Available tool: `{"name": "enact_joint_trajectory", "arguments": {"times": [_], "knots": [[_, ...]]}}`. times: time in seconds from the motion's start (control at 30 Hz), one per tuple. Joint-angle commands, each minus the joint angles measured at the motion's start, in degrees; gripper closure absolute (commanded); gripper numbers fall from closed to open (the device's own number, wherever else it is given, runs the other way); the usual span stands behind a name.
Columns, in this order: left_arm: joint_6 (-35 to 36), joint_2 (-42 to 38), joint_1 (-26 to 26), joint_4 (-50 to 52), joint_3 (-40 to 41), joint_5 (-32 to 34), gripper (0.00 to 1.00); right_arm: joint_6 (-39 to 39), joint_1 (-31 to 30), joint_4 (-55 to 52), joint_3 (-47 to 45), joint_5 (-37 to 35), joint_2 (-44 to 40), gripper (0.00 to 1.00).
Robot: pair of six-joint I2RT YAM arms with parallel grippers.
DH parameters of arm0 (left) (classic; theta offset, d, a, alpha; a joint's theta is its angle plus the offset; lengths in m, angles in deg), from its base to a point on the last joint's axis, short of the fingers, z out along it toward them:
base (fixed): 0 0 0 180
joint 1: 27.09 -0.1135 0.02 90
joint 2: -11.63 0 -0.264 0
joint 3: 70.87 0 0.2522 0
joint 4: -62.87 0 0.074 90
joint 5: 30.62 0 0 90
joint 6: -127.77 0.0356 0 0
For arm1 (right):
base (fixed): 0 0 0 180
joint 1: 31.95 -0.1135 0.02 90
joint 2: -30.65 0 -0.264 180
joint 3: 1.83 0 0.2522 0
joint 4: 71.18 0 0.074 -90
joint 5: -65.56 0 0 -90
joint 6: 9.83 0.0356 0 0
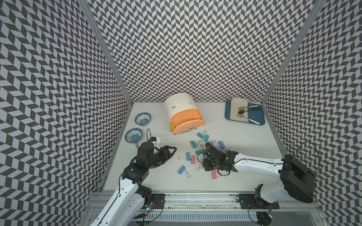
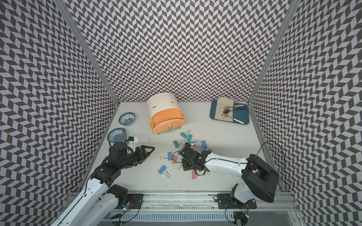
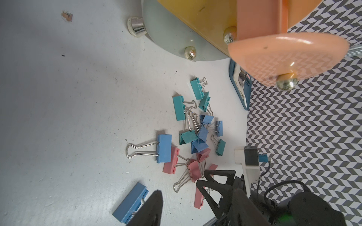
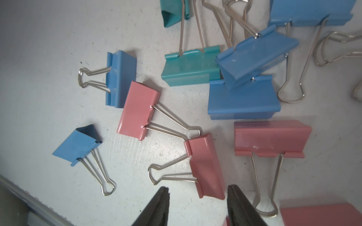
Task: Put the binder clips in the drawer according to color
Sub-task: Pick up the binder clip at the center of the board.
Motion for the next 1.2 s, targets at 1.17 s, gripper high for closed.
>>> {"name": "enact_joint_trajectory", "arguments": {"times": [1.17], "knots": [[0.3,-1.0,0.3,0.3,0.4,0.4,0.39,-9.5,-0.4,1.5,4.1,-5.0,8.5,0.57]]}}
